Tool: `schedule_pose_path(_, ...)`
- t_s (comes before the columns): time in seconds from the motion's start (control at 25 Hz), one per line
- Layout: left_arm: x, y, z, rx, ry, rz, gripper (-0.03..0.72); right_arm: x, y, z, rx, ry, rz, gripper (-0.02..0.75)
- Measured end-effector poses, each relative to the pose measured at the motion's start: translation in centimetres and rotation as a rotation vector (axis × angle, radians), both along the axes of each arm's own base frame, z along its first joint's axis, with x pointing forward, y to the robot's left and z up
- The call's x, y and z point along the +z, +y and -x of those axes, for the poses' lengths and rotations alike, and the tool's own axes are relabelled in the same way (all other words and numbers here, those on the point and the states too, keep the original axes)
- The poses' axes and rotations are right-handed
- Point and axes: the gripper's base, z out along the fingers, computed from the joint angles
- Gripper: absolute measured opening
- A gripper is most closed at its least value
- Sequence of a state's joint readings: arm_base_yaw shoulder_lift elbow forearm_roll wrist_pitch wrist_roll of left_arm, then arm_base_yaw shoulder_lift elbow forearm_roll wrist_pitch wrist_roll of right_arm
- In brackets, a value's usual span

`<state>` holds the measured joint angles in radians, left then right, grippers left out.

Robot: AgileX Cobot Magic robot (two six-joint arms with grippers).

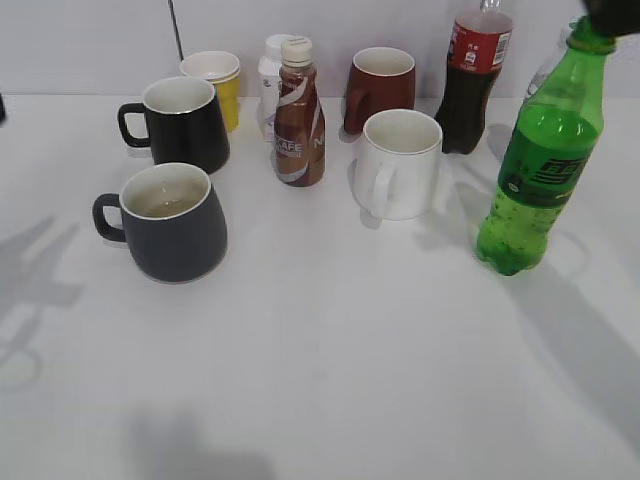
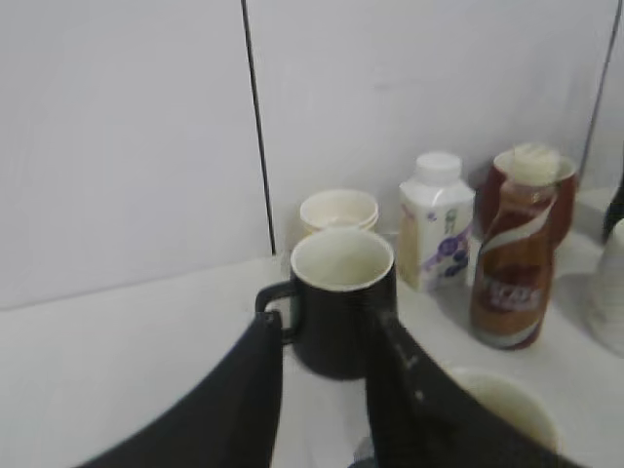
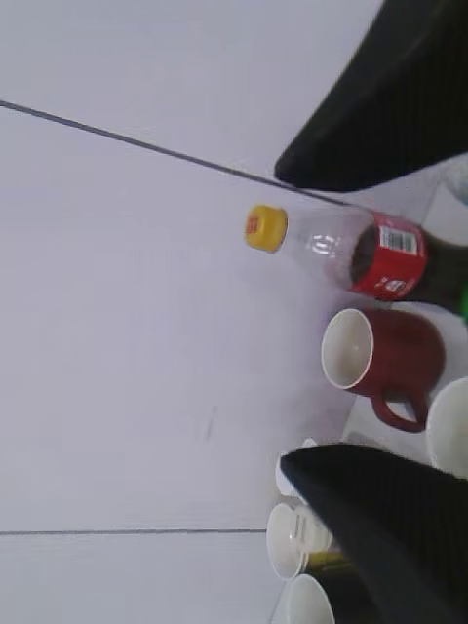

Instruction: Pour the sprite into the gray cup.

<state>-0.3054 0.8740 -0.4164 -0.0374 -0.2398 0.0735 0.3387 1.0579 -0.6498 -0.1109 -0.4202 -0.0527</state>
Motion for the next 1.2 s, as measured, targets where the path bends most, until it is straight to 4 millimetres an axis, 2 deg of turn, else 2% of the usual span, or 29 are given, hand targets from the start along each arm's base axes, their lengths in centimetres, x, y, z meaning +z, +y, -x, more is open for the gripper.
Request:
schedule_pose_path(0.12,3.7,0.8,2.7,-0.008,-0.055,0.014,0.239,0.9,-0.8,2.0,-0.013,0.036,0.032,0.601)
schedule_pose_path(0.28,5.1,1.9,6.3,-0.012,-0.077,-0.018,0.239,1.4,-2.0,4.6,-0.04,0.121,0.072,0.596)
schedule_pose_path(0.36,4.9,2.5,8.0,-0.011,-0.035,-0.038,0.239,1.9,-2.8,6.5,-0.052,0.139,0.072,0.596)
schedule_pose_path(0.52,3.5,3.4,10.9,-0.011,0.098,-0.079,0.239,1.5,-3.9,9.2,-0.07,0.26,0.08,0.596)
schedule_pose_path(0.76,1.5,4.5,14.3,0.001,0.279,-0.086,0.243,-0.6,-5.4,13.8,-0.072,0.552,0.115,0.596)
schedule_pose_path(0.96,1.5,5.1,16.1,0.008,0.299,-0.073,0.246,-2.1,-6.6,17.4,-0.071,0.714,0.163,0.596)
schedule_pose_path(1.2,0.4,5.4,16.9,0.021,0.446,-0.118,0.245,-2.8,-7.5,20.4,-0.064,0.735,0.163,0.596)
